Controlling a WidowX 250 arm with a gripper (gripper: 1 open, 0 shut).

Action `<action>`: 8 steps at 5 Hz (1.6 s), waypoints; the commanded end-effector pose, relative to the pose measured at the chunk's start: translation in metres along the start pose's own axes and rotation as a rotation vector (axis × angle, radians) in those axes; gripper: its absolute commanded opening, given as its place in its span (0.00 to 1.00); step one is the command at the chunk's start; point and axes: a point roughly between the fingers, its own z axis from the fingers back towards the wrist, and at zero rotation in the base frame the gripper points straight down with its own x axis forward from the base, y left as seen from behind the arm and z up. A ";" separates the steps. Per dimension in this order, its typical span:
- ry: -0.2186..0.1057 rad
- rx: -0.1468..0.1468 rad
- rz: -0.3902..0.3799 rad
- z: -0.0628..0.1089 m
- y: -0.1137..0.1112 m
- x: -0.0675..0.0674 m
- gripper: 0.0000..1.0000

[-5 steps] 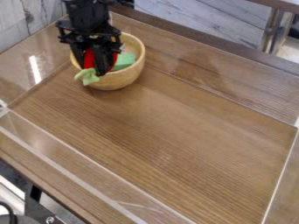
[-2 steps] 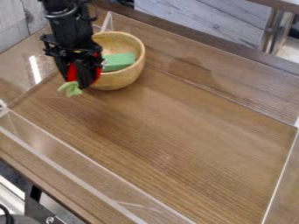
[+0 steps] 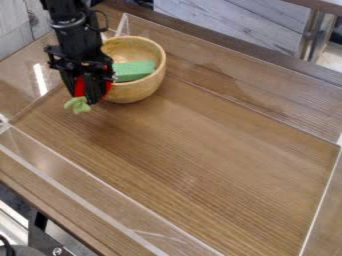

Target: Move the red fruit to the left

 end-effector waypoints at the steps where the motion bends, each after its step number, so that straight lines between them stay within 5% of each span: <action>1: -0.003 0.020 -0.015 -0.014 -0.009 0.005 0.00; 2: 0.017 0.024 -0.028 -0.033 -0.006 -0.002 0.00; 3: 0.025 0.020 -0.037 -0.033 -0.004 -0.007 1.00; 4: 0.034 0.016 -0.003 -0.032 -0.011 -0.006 0.00; 5: 0.042 0.012 0.027 -0.032 -0.018 -0.004 0.00; 6: 0.053 0.006 0.008 -0.031 -0.022 -0.005 1.00; 8: 0.013 -0.015 0.167 0.004 -0.047 0.002 1.00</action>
